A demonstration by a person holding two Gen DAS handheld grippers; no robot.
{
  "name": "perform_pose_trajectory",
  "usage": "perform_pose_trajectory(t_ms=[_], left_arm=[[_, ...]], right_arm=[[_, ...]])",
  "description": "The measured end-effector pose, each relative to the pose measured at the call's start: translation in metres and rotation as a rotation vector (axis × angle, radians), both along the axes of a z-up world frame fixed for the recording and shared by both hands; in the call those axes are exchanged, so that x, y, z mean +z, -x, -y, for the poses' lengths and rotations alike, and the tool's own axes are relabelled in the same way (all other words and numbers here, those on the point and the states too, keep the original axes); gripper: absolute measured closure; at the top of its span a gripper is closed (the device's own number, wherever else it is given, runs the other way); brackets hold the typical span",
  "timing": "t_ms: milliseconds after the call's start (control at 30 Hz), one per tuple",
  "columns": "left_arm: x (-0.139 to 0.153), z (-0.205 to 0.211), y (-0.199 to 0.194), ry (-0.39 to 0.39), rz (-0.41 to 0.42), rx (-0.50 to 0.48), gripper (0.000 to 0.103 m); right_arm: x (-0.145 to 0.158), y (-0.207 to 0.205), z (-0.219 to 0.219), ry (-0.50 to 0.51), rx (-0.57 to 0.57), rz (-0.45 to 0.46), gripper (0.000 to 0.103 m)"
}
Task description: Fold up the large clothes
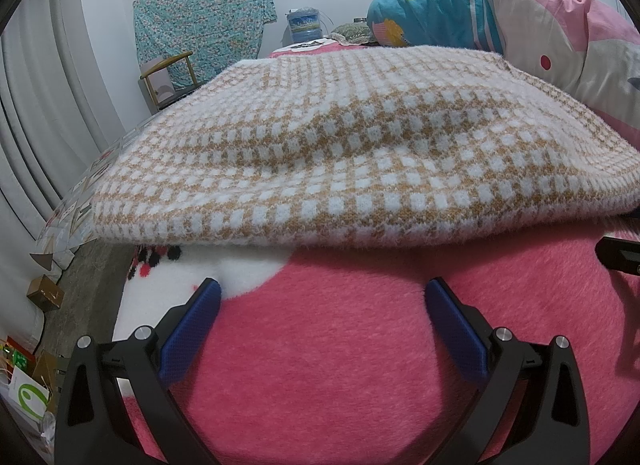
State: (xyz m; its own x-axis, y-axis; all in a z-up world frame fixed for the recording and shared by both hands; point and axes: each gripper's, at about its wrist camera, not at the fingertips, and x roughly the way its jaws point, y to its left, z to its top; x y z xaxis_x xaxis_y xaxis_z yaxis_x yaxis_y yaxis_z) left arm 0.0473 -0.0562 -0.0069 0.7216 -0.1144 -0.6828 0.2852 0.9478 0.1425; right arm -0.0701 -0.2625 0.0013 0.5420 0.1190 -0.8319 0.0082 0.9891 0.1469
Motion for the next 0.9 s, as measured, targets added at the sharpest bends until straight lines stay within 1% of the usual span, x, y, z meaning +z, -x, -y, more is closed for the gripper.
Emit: perform_pose_trajectory(t_ms=[367,500,633,800,900], left_arm=[[0.0,0.0,-0.004,0.003,-0.012,0.003,0.003],[0.0,0.005,-0.008,-0.009,-0.018,0.008,0.003],[0.001,0.005,-0.01,0.008,-0.028,0.006,0.003],[0.001,0.007,-0.014,0.004,-0.027,0.007,0.003],[0.001,0.009,-0.014,-0.018,-0.015,0.009,0.003]], right_arm=[[0.0,-0.001,0.0,0.0,0.0,0.0,0.006],[0.0,0.0,0.0,0.0,0.0,-0.001,0.006],[0.0,0.0,0.0,0.0,0.0,0.0,0.006],[0.0,-0.001,0.0,0.001,0.0,0.0,0.006],[0.0,-0.001,0.0,-0.001,0.0,0.0,0.006]])
